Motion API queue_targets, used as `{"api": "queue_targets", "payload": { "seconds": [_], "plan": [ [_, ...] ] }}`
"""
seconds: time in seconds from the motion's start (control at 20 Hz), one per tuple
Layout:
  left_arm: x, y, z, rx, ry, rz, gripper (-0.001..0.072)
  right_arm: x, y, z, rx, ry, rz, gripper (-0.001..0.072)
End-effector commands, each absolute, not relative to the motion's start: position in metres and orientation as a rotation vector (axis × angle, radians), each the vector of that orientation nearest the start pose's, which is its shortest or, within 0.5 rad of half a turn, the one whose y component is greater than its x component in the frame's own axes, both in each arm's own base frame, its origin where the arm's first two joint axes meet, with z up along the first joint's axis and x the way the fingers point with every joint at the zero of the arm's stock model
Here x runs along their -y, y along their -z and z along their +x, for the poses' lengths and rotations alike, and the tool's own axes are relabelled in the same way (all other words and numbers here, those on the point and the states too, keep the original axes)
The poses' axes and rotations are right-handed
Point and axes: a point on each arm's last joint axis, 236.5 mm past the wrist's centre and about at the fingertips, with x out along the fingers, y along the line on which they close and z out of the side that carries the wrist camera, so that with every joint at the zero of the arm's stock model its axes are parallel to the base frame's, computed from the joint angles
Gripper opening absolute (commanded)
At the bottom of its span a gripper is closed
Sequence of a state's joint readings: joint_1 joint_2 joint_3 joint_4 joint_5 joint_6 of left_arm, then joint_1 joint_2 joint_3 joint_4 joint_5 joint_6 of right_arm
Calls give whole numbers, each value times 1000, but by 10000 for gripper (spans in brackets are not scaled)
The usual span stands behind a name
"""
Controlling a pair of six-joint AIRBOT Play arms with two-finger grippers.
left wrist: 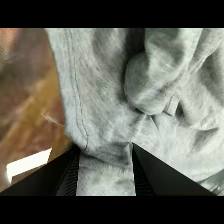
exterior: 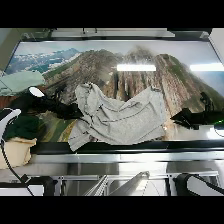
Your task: Fold the shirts.
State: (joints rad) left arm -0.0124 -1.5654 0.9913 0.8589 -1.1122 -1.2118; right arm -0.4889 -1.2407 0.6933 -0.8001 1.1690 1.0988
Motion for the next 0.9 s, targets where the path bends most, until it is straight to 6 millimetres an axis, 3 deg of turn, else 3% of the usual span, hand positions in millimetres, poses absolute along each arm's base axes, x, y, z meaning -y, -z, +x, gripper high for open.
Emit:
{"api": "queue_targets", "payload": {
  "seconds": [0.0,0.1,0.15,0.2,0.35,0.6,0.85],
  "plan": [
    [151,102,356,-1455,473,-492,334,-11,63,301,-1295,-231,794,364],
    [151,98,372,-1403,459,-478,328,-10,63,301,-1297,-229,793,364],
    [150,94,376,-1392,460,-474,131,-10,63,299,-1302,-230,793,364],
    [147,91,378,-1391,463,-471,8,-9,63,297,-1306,-231,799,364],
    [136,84,376,-1414,470,-495,13,-8,67,292,-1325,-213,811,364],
    [124,83,374,-1427,455,-524,13,-39,102,261,-1417,-217,807,364],
    [125,83,373,-1431,460,-526,13,-58,114,262,-1417,-252,768,362]
  ]
}}
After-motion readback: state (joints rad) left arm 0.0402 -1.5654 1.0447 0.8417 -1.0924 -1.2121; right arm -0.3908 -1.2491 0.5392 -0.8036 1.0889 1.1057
